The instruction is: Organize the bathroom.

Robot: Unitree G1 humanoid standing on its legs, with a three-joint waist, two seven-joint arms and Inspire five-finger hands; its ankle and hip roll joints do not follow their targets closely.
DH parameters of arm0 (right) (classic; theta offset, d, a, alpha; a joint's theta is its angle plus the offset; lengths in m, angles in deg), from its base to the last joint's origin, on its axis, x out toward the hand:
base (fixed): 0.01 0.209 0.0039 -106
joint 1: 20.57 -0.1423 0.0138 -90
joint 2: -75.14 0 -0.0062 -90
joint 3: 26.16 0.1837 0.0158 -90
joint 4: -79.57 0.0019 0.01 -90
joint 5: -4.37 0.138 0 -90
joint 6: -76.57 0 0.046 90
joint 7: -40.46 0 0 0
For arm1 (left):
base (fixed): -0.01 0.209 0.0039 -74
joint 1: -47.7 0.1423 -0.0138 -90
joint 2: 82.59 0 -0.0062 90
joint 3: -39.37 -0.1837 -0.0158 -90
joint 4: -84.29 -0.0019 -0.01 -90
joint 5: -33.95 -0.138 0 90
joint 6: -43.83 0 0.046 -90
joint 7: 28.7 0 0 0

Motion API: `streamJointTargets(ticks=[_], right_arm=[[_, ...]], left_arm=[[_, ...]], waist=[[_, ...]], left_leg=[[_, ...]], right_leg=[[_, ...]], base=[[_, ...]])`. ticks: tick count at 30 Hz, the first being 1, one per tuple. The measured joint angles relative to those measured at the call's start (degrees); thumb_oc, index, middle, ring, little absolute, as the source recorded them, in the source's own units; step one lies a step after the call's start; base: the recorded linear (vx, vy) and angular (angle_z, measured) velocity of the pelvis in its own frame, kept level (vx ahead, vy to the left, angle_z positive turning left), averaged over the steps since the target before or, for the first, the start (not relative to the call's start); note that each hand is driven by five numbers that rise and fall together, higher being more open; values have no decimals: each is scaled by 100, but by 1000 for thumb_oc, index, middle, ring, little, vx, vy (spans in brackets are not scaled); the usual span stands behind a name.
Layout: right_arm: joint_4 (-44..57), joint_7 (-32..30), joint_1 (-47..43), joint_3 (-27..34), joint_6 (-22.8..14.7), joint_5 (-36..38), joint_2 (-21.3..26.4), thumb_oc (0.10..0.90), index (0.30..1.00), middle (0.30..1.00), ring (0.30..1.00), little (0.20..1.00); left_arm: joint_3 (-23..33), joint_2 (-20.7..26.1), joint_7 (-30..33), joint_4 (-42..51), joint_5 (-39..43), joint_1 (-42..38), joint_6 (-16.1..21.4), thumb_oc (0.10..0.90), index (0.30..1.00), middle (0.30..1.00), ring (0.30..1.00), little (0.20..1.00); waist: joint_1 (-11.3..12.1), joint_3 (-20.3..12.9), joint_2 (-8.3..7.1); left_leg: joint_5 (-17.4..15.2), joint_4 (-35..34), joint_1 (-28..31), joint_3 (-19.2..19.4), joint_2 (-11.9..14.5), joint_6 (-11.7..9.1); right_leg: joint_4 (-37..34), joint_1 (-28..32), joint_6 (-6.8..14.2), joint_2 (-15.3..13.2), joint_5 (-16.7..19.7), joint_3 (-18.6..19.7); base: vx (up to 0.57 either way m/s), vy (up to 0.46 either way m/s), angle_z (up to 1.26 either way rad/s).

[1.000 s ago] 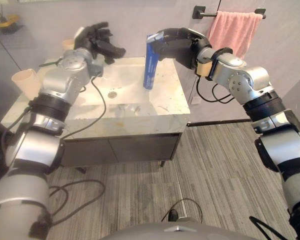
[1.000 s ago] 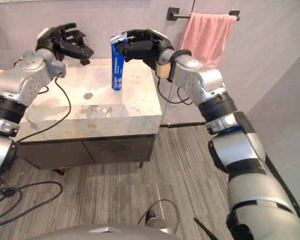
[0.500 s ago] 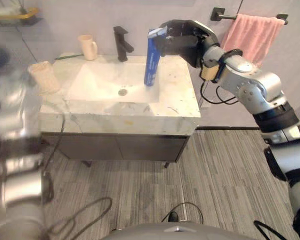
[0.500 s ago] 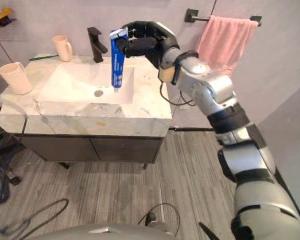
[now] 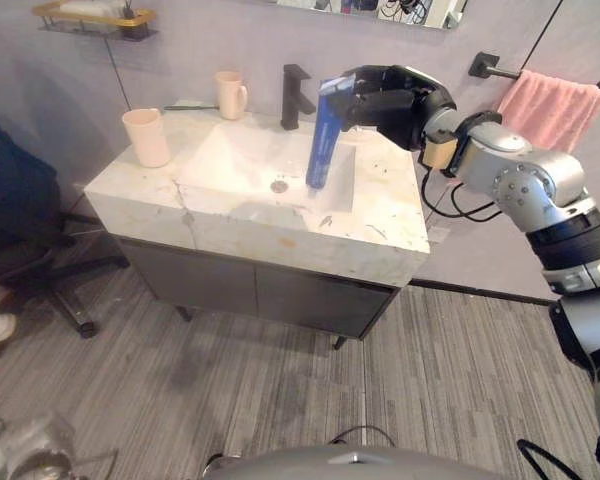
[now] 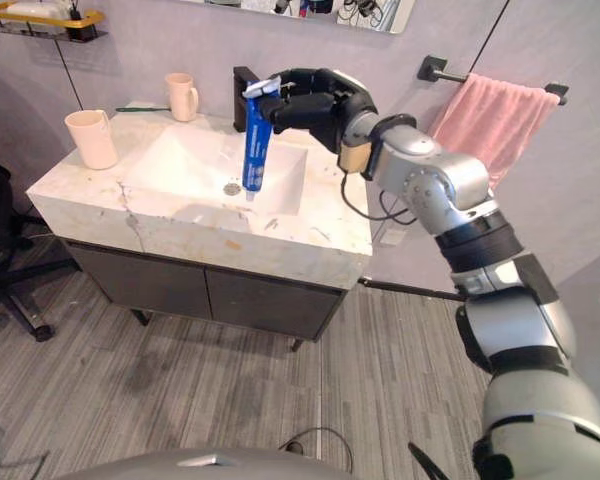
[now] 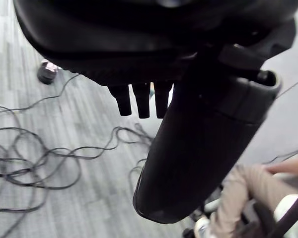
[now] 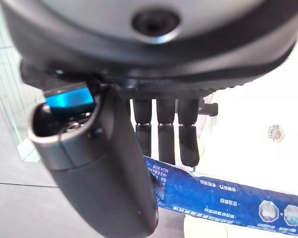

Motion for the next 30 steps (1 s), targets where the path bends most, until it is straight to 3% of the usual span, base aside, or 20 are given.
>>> streamJointTargets(ticks=[2,3,5,6,10,12,13,14,15,16,17,18,19,21,22,23,25,30], right_arm=[[5,19,-35,-11,-1,0,-7,400,300,300,300,300],[9,15,-60,-106,0,-8,-13,400,300,300,300,300],[45,26,-137,-269,0,-26,-20,400,300,300,300,300],[23,86,-138,-277,-3,-52,-20,400,300,300,300,300],[-111,295,-135,-371,-47,-110,-12,400,300,300,300,300],[-174,339,-111,-415,-53,-127,18,400,300,300,300,300],[-171,365,-112,-432,-50,-166,46,400,300,300,300,300],[-171,365,-112,-432,-50,-166,46,400,300,300,300,300],[-121,406,-93,-480,-105,-343,-30,400,300,300,300,300],[-109,411,-93,-479,-160,-344,-32,400,300,300,300,300],[10,358,-54,-522,-267,-427,-13,400,300,300,300,300],[12,356,-53,-521,-279,-531,15,400,300,300,300,300],[9,300,-9,-565,-277,-578,3,400,300,300,300,300],[18,255,162,-600,-256,-579,-13,400,300,300,300,300],[34,265,193,-599,-255,-569,-9,400,300,300,300,300],[102,245,193,-598,-256,-568,36,400,300,300,300,300],[264,170,258,-546,-282,-566,145,400,300,300,300,300],[265,254,259,-539,-272,-562,66,400,300,300,300,300]], left_arm=[[-506,-26,-616,-143,-159,58,-410,800,900,900,900,900],[-927,-120,-1266,-295,-447,62,-787,800,900,900,900,900],[-1451,-362,-2074,-702,-874,76,-1034,800,900,900,900,900],[-1784,-478,-2367,-939,-1116,25,-1038,800,900,900,900,900],[-2155,-878,-2990,-1336,-1674,12,-1119,800,900,900,900,900],[-2285,-1035,-3173,-1414,-1921,-158,-1204,800,900,900,900,900],[-2492,-1048,-3229,-1378,-2012,-280,-1269,800,900,900,900,900],[-2492,-1048,-3229,-1378,-2012,-280,-1269,800,900,900,900,900],[-2960,-1150,-3301,-1233,-2119,-205,-1367,800,900,900,900,900],[-3143,-1215,-3307,-1215,-2183,-232,-1399,800,900,900,900,900],[-3402,-1310,-3434,-1168,-2307,-254,-1435,800,900,900,900,900],[-3399,-1324,-3498,-1179,-2409,-381,-1464,800,900,900,900,900],[-3376,-1316,-3560,-1237,-2474,-435,-1525,800,900,900,900,900],[-3381,-1299,-3628,-1272,-2660,-381,-1610,800,900,900,900,900],[-3402,-1314,-3700,-1246,-2654,-284,-1704,800,900,900,900,900],[-3405,-1340,-3727,-1224,-2654,-214,-1775,800,900,900,900,900],[-3446,-1214,-3721,-1207,-2659,-254,-1861,800,900,900,900,900],[-3309,-1156,-3623,-1148,-2645,-230,-1868,800,900,900,900,900]], waist=[[-19,23,66],[-37,15,136],[-96,-6,253],[-141,-10,307],[-234,13,423],[-250,158,317],[-218,290,233],[-218,290,233],[-240,342,267],[-263,392,340],[-276,459,418],[-281,538,469],[-272,639,358],[-263,648,328],[-315,637,340],[-381,585,450],[-415,560,205],[-217,552,196]], left_leg=[[-19,2,-27,-15,-27,54],[-8,0,-30,-18,-59,64],[-18,0,-17,-2,-105,79],[-17,4,-6,16,-117,79],[-15,208,-62,51,-91,79],[-96,1601,-749,-262,19,-89],[18,2474,-1197,-441,91,-216],[18,2474,-1197,-441,91,-216],[-239,2507,-1405,-480,192,-252],[-265,2305,-1436,-446,201,-249],[-160,1336,-1411,-394,155,-271],[-46,1203,-1433,-465,140,-264],[38,1093,-1422,-409,166,-235],[79,954,-1132,-308,122,-159],[94,854,-870,-270,47,-102],[96,719,-754,-279,-10,-53],[233,339,-667,-199,-276,96],[167,151,-594,-198,-605,234]], right_leg=[[0,-38,16,-20,21,42],[0,-40,29,-52,26,55],[-1,-42,46,-91,37,101],[-2,-49,49,-99,40,128],[-3,-53,34,-90,19,185],[213,-127,-156,-111,-176,416],[221,-84,-218,-220,-191,477],[221,-84,-218,-220,-191,477],[89,16,-222,-178,-145,433],[82,-1,-226,-163,-151,418],[-16,-38,-240,-154,-166,347],[-25,0,-249,-157,-160,333],[-34,16,-245,-161,-158,306],[-34,127,-243,-173,-157,250],[-31,166,-194,-173,-136,241],[-24,150,-106,-103,-103,244],[3,20,41,-320,-43,331],[1,18,242,-598,-4,338]], base=[[-21,70,-2],[-7,91,-4],[-12,97,-7],[-5,74,-9],[0,28,-6],[6,103,11],[42,167,20],[78,259,10],[103,231,6],[172,282,2],[155,188,1],[129,95,-8],[183,99,-17],[171,99,-28],[33,57,-22],[6,53,-15],[5,58,1],[47,69,7]])
